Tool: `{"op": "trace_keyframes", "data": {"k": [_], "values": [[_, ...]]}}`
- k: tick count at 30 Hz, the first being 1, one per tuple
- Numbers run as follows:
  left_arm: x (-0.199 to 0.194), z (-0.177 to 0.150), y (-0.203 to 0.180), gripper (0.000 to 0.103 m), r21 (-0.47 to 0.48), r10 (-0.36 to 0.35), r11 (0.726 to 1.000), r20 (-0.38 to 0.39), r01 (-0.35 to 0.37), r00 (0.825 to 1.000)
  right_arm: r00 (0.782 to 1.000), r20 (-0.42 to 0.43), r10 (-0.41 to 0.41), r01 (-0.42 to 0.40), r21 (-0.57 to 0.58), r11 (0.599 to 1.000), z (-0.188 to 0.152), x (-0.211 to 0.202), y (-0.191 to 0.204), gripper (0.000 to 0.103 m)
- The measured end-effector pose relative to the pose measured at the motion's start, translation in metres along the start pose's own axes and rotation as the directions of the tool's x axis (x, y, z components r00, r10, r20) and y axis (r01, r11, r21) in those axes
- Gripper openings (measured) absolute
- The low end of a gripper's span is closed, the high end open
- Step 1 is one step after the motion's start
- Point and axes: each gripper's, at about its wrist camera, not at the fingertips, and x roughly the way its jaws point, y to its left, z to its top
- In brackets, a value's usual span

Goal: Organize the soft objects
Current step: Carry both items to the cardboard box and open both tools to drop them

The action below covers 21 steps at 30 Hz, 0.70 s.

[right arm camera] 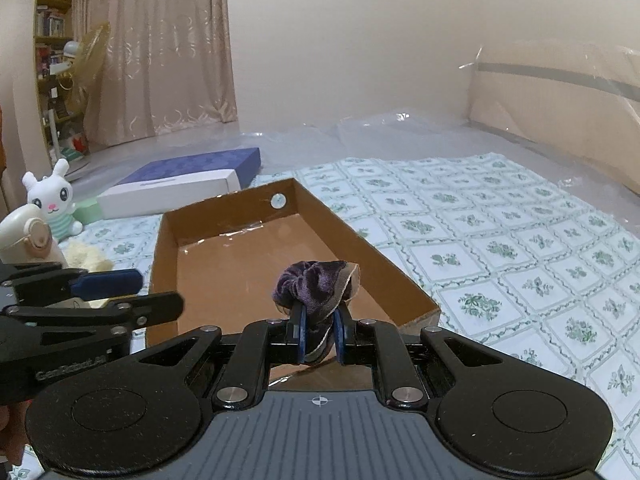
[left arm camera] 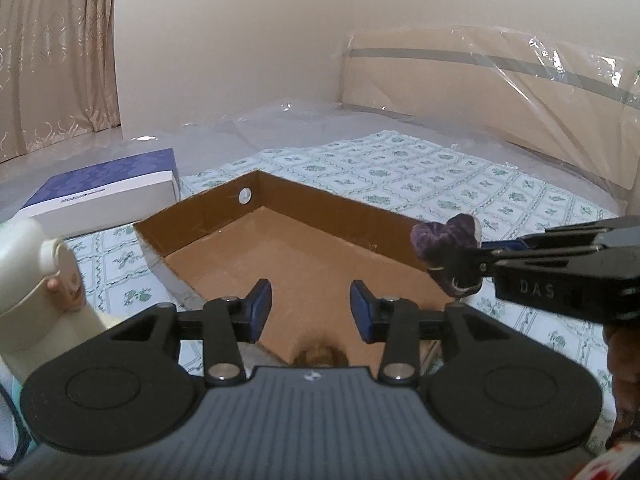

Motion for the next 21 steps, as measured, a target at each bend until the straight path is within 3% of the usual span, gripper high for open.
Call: {"op": "trace_keyframes", "data": {"k": [12, 13, 15, 16, 21], "values": [[-0.026, -0.022, -0.001, 0.039, -0.027, -0.009, 1.0, -0.027, 0.008, 1.0, 0.998, 0.013, 0.063, -0.063, 0.022, 0.998, 0.006, 0.011, 0.005, 0.016], [-0.028, -0.023, -0.001, 0.039, -0.028, -0.008, 1.0, -0.027, 0.007, 1.0, 0.997, 0.017, 0.08, -0.08, 0.025, 0.996, 0.006, 0.012, 0.005, 0.023], [-0.031, -0.025, 0.0, 0.039, -0.028, -0.002, 1.0, -0.029, 0.002, 1.0, 0.995, 0.043, 0.089, -0.09, 0.028, 0.996, 0.006, 0.011, 0.007, 0.065], [-0.033, -0.026, 0.001, 0.039, -0.028, 0.001, 1.0, -0.029, -0.001, 1.0, 0.995, 0.059, 0.086, -0.088, 0.032, 0.996, 0.006, 0.009, 0.007, 0.07], [-0.045, -0.035, 0.006, 0.039, -0.044, 0.021, 0.999, -0.035, -0.022, 0.999, 0.995, 0.06, 0.074, -0.076, 0.038, 0.996, 0.002, 0.001, 0.006, 0.07]]}}
